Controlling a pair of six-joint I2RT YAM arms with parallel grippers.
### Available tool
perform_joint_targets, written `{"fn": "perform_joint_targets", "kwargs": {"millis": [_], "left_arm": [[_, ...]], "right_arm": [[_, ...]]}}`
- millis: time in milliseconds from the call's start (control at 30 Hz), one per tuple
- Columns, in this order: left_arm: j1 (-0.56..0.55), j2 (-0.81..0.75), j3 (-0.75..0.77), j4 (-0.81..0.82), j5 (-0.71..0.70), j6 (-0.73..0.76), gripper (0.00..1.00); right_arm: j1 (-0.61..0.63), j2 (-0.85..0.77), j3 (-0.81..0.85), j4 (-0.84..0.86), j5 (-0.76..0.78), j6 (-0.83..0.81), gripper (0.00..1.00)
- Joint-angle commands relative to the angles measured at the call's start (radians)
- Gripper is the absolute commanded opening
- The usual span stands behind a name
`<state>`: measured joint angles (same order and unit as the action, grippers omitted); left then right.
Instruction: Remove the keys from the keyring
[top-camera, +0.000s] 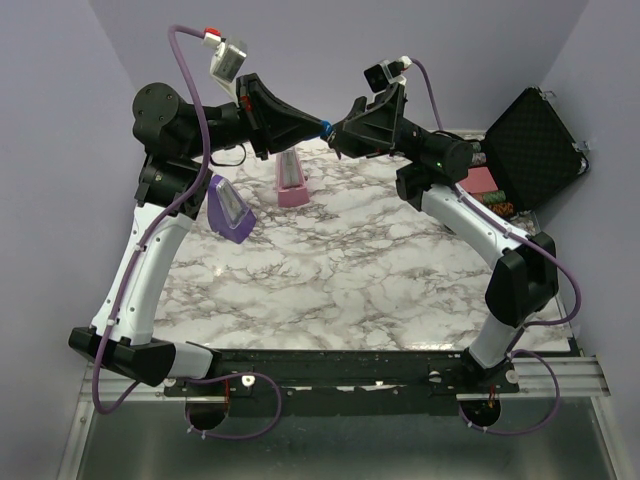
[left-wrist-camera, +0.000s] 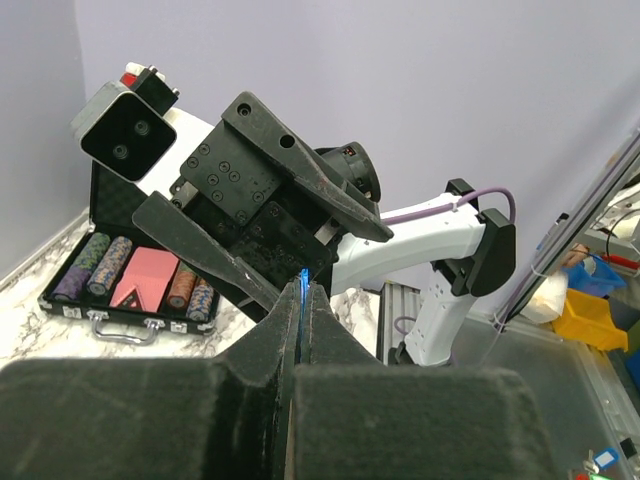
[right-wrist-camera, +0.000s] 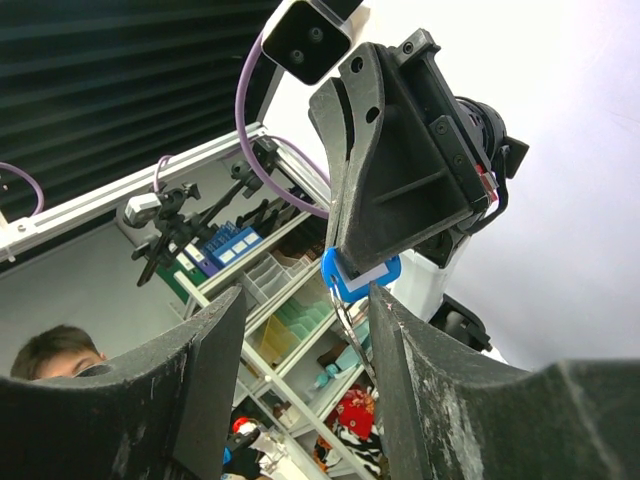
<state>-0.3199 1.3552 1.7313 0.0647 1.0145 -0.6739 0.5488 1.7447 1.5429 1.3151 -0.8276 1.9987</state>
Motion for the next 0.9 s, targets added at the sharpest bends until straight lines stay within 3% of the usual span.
{"fn": "perform_joint_targets", "kwargs": {"millis": [0,867], "left_arm": [[0.008,-0.002,-0.001,0.017,-0.001,0.02,0.0],[0.01,-0.064,-0.033,-0.132,-0.169,0.158,0.0]], "right_arm": [[0.005,0.009,0.005,0.314,0.024,0.316,0.59],[0.016,-0.01,-0.007,0.219,0.005,0.238,0.46]]}}
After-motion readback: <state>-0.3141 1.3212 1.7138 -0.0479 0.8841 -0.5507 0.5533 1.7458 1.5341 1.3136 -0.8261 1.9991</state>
